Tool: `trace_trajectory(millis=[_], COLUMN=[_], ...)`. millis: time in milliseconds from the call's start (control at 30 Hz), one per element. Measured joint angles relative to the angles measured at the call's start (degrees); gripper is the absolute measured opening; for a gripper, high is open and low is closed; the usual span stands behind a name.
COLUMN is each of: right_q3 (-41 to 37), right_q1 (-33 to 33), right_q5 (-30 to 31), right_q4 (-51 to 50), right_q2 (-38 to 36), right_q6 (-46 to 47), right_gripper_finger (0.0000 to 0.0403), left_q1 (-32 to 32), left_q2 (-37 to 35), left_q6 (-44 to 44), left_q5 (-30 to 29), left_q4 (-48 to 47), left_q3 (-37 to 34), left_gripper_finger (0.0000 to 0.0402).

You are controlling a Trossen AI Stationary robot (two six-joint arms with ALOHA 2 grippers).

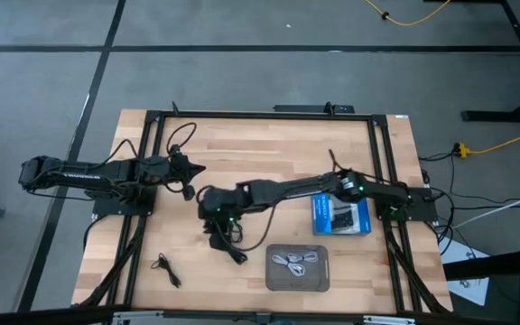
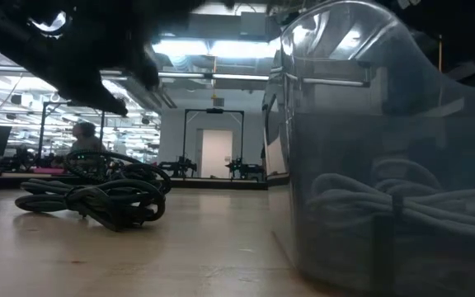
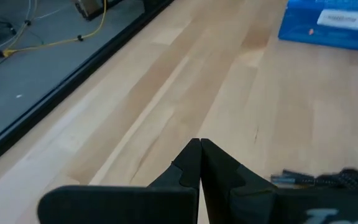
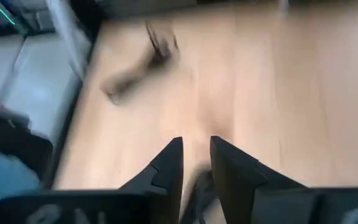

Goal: Pick and place USB-C Cables
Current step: Put the middle black charger cable into the black bin

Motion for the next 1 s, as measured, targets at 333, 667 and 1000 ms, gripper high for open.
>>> trace_trajectory(millis=[333,667,1000], right_q3=[-6.88,-7.01,-7.03], right_q1=[2.09,6.72,6.76], right_q5=[1.4,2.31,3.41], right_q4=[-0.08,-2.06,-3.03], right_q2=[0.83,1.62,1.64], right_q6=[0.63,5.26,6.09], right_gripper_finger=[0.0084,0.0084,0.0131], left_q1=[0.0,0.0,0.0], left_q2=[-1.31,-1.27,-1.27], left_q6=[0.0,0.0,-0.07], left_q5=[0.0,0.02,0.07], left_q4=[-0.39,-0.78,-0.76], left_q3=[-0.02,-0.02,-0.02], left_gripper_finger=[0.0,0.0,0.0])
